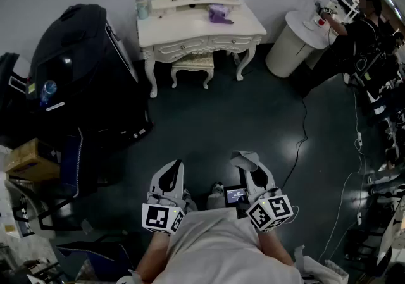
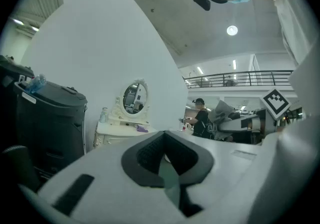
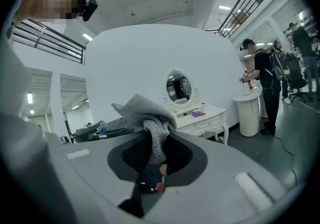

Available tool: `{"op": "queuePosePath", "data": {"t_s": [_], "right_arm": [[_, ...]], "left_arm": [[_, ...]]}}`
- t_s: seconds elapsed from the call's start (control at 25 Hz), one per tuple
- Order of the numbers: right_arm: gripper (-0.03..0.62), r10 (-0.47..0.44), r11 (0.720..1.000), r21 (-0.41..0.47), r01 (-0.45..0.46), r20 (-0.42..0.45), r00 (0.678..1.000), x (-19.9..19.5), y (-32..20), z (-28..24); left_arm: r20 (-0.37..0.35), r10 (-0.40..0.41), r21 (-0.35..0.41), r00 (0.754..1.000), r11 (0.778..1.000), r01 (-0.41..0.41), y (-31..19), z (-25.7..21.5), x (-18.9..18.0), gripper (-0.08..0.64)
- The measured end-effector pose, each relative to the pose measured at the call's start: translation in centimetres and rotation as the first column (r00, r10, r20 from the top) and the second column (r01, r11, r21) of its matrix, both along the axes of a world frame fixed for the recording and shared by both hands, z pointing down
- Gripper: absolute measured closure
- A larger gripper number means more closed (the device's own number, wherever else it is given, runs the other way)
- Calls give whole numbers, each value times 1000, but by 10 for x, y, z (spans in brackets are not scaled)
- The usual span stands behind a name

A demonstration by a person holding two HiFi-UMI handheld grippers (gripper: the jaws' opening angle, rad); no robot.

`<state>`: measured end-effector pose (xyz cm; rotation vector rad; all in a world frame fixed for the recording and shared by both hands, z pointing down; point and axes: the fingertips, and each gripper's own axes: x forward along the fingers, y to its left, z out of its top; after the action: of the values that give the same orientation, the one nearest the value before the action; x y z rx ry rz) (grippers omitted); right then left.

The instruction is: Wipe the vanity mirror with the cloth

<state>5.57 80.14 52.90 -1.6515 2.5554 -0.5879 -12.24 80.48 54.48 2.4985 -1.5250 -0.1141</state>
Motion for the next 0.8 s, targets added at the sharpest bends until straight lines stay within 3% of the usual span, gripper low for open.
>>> {"op": "queuePosePath", "data": {"t_s": [0.32,0.6,0.8], "right_arm": [[526,-35,999,28,35,2,999,58,19,-6],[527,19,999,29,-19,-28,999,179,42,2],[528,30,999,25,-30,-15,999,234,59,12]], "left_arm": [[19,-74,24,997,997,74,20,-17,50,560],[29,-16,12,999,1000,16,44,-14,174,560],[55,-43,-32,998,998,45,65,0,219,560]]}}
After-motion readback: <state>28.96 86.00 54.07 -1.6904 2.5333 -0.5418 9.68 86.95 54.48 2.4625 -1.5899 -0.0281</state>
